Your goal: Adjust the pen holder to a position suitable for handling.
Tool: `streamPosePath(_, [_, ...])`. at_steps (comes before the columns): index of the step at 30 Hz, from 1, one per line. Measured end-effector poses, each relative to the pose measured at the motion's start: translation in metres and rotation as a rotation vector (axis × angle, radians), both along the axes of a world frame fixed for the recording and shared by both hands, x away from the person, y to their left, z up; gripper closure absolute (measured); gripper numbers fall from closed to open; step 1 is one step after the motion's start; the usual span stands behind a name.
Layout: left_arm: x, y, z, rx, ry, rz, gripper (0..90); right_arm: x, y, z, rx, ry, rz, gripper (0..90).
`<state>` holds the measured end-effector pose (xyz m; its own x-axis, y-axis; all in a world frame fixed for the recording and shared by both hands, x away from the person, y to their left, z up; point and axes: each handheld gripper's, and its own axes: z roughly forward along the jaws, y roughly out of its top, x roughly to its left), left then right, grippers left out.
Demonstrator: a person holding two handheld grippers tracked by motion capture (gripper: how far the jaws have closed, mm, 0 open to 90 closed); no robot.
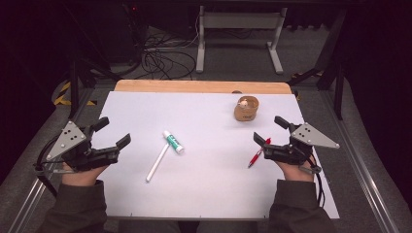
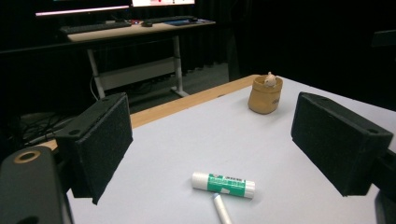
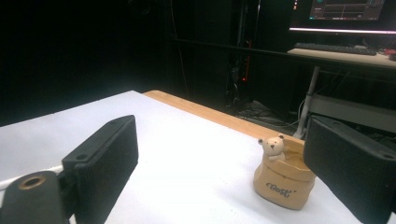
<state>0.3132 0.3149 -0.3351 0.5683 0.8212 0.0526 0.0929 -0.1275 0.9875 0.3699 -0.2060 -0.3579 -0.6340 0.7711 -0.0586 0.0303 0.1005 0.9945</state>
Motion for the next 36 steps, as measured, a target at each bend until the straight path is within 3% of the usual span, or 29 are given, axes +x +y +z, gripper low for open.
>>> streamPosePath(9, [0.000,0.001,-0.003,0.001,0.006,-0.001,13.2,0.007,0.014,0.002,-0.044,-0.007,-0.078,21.6])
streamPosePath(22, [0.002,-0.001,-0.009,0.003,0.021,-0.002,13.1,0.050,0.032,-0.008,-0.119,0.079,-0.204,23.9])
streamPosePath(36, [0.002,0.000,-0.010,0.000,0.027,-0.019,12.9,0.080,0.048,-0.016,-0.178,0.091,-0.258,24.9])
